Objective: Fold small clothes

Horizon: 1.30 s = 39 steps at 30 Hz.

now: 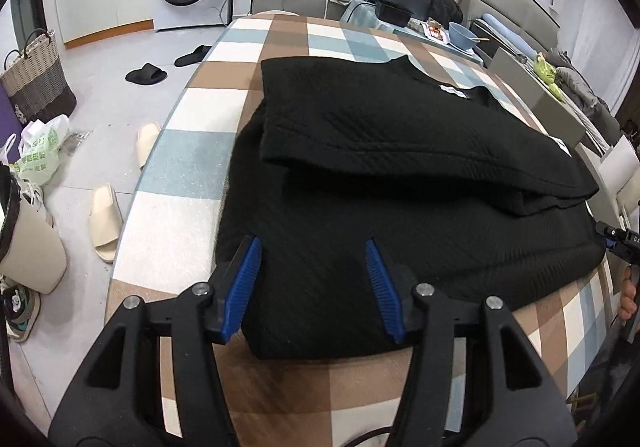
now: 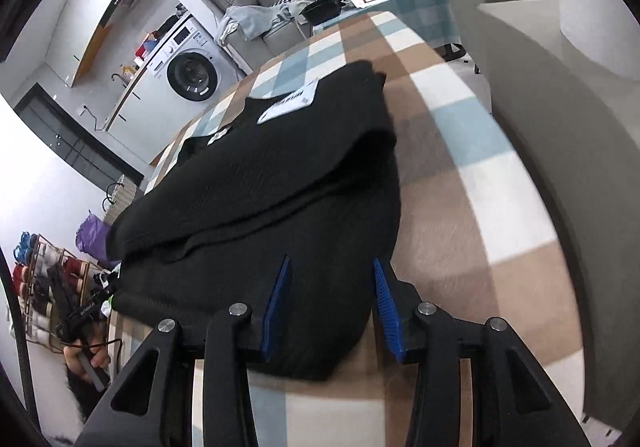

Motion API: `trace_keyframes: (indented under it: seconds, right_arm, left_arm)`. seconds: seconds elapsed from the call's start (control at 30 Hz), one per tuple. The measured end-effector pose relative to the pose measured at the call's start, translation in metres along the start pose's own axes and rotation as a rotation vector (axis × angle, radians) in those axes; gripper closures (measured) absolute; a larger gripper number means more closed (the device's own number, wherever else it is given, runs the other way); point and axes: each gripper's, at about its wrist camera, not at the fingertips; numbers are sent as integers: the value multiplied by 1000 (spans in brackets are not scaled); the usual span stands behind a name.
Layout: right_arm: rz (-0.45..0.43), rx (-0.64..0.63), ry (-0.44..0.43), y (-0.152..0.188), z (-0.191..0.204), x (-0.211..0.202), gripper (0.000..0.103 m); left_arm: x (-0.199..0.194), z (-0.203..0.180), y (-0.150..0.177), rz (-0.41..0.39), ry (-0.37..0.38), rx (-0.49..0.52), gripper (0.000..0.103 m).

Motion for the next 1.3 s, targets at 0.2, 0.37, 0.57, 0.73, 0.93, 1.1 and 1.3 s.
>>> trace_keyframes:
  seconds: [0.2, 0.37, 0.57, 0.73, 0.93, 1.1, 1.3]
  right_arm:
    - [-38, -4, -18, 11, 3, -5, 92]
    - [-126, -46, 29, 2, 7, -23, 95]
    - [-111, 25, 134, 0, -3, -24, 91]
    - [-148, -109, 68, 15, 32, -44, 85]
    - [-58, -301, 15, 32, 101, -8, 75]
    - [11, -494, 144, 51, 149, 32, 75]
    - [56, -554, 253, 63, 131, 28, 70]
  left_arm:
    - [-10, -2, 6, 4, 6, 1, 51]
    - [-25, -5, 8, -13, 17, 18, 51]
    - [-44, -7, 13, -33, -4, 26, 51]
    - [-67, -23, 11, -84, 35, 56, 51]
    - [-55, -73, 11, -70, 98, 154, 51]
    - [-27, -106, 31, 17, 102, 226, 51]
    - [-33, -102, 52, 24, 86, 221, 51]
Point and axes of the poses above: each gripper's, at about its wrist camera, not at the fingertips, and x roughly the way its jaws point, z to its left, y to its underside, and after that the axes turned 6 degrees about z, right-handed
